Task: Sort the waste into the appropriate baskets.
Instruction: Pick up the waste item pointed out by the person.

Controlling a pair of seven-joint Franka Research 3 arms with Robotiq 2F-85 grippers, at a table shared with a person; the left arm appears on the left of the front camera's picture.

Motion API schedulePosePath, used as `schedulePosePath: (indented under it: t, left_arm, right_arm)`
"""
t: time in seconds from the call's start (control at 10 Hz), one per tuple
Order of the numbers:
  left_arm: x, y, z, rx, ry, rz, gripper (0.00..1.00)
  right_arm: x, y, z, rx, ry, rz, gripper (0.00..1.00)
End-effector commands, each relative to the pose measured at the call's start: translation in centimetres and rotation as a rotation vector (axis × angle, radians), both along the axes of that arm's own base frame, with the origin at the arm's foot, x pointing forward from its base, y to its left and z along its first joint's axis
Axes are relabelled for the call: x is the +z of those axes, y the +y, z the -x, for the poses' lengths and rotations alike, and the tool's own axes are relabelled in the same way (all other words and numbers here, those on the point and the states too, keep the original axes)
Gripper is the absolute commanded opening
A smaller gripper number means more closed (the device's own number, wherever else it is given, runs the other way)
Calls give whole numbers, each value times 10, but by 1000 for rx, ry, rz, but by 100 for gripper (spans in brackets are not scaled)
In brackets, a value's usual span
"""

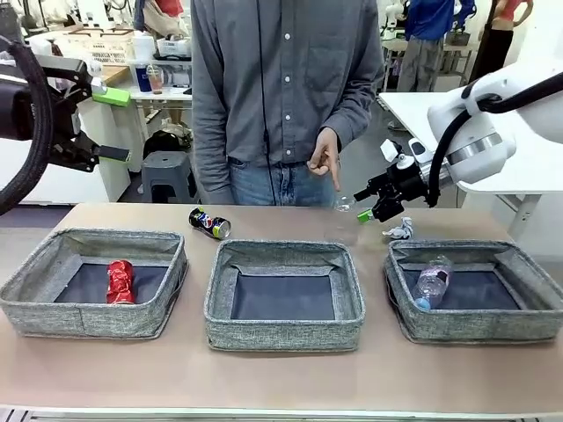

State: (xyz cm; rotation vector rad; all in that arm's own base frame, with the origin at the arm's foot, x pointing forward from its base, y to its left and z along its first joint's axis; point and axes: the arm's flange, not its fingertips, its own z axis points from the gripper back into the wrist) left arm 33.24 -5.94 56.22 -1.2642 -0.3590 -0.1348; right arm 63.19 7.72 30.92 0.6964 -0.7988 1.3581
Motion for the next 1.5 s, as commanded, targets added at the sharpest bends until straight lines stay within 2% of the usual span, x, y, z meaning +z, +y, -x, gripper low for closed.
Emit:
schedulePosePath:
  t: [0.0,0.4,1.1,1.2,1.3,1.4]
  left_arm:
    - [3,-1,1,-2,7,9,100]
    - [3,-1,1,-2,7,9,100]
    - [3,-1,1,-2,7,9,100]
    - [3,-1,1,-2,7,9,100]
    - [3,-1,1,-2,7,9,100]
    - [3,-1,1,-2,7,9,100]
  right_arm:
    - [-3,7,-5,32,3,-35,100]
    - [-34,19,-16,2,38,-164,100]
    - [-36,36,-22,31,102,-160,100]
    - [-36,36,-22,70,114,-143,93]
    - [-36,37,-22,59,127,-153,80]
    - [-36,37,-22,58,127,-154,73]
